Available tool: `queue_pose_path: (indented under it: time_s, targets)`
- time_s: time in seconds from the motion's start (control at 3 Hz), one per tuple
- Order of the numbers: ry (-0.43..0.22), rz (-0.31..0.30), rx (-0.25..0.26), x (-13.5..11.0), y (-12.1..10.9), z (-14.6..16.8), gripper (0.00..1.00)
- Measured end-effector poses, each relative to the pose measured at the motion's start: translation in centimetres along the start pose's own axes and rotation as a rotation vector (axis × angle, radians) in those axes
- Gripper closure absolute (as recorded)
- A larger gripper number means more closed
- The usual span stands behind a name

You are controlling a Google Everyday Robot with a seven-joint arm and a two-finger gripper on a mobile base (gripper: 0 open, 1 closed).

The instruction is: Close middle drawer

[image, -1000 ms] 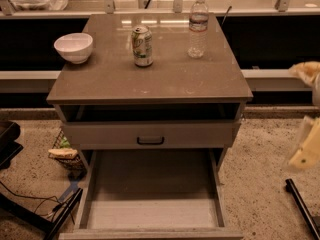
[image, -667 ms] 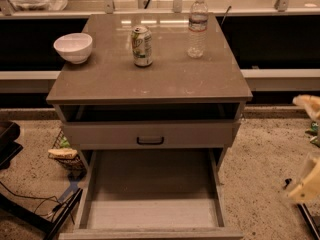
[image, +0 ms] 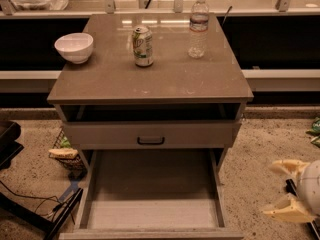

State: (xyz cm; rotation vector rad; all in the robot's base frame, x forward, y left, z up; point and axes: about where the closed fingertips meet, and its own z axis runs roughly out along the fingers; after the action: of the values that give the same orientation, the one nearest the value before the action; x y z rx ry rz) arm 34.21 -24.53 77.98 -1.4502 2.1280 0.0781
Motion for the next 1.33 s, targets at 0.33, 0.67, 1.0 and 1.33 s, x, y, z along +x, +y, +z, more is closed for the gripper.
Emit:
queue_pose_path:
  time_s: [0.33,0.67,1.0,1.33]
  targets:
    - [-0.006,-0.011,-0.017,1.9,2.0,3.3,0.61]
    - [-0.025,-0.011,-0.041,3.5,4.0,6.3,0.83]
    - [-0.055,0.006,-0.069,5.0,6.3,9.1,1.00]
    - [-0.099,0.050,-0.091,6.8,9.2,11.0,1.00]
